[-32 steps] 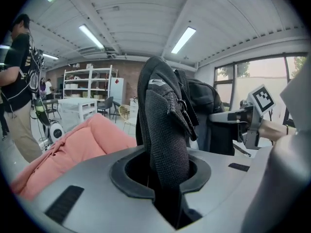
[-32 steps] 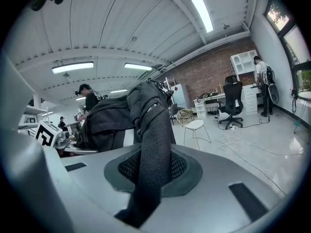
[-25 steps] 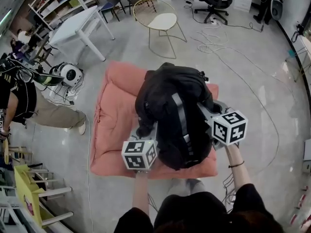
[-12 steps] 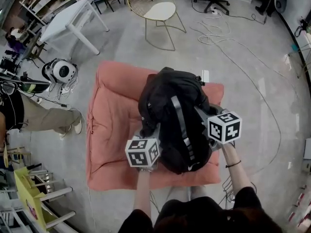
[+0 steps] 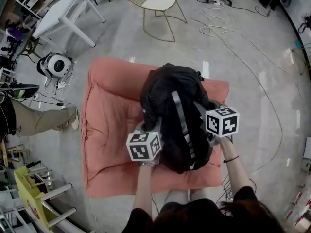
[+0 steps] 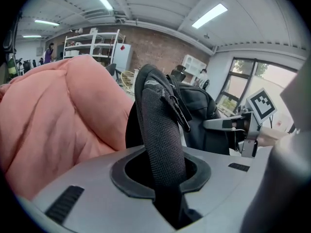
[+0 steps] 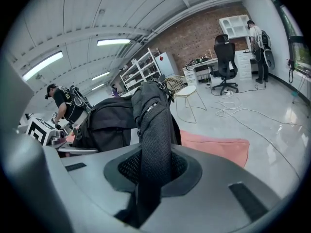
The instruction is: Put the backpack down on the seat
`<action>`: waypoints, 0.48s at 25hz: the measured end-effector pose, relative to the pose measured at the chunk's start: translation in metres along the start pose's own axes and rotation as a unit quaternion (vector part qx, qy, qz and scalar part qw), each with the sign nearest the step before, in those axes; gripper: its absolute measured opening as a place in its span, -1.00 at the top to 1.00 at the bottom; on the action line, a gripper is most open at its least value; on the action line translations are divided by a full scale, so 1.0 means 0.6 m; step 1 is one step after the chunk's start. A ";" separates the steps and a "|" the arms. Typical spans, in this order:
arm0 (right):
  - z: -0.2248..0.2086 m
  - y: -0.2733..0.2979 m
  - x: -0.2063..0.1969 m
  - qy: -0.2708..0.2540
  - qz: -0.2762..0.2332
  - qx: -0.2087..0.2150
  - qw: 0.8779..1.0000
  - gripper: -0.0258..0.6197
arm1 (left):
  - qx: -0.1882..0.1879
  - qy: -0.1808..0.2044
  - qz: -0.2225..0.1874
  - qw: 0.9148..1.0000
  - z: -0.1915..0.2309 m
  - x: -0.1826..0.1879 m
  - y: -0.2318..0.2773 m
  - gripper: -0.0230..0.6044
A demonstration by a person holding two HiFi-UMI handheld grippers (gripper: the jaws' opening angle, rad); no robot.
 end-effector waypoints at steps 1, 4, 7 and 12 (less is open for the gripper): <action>-0.004 0.010 -0.002 0.001 0.003 -0.002 1.000 0.73 | 0.000 -0.002 0.002 1.000 0.005 -0.001 0.008 0.65; -0.017 0.035 -0.005 0.004 0.010 -0.008 1.000 0.73 | 0.000 -0.006 0.006 1.000 0.018 0.001 0.030 0.65; -0.029 0.057 -0.002 0.006 0.017 -0.014 1.000 0.73 | 0.002 -0.010 0.011 1.000 0.032 0.006 0.049 0.65; -0.044 0.087 0.000 0.007 0.028 -0.028 0.999 0.73 | 0.006 -0.021 0.019 1.000 0.051 0.009 0.072 0.63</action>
Point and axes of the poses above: the fingertips, and each gripper's own axes: y forward along the fingers, z to its left, x out of its top, the point moved 2 cm from there along -y, backward along the fingers, and after that the axes turned 4 degrees about -x, right-handed, at the moved point
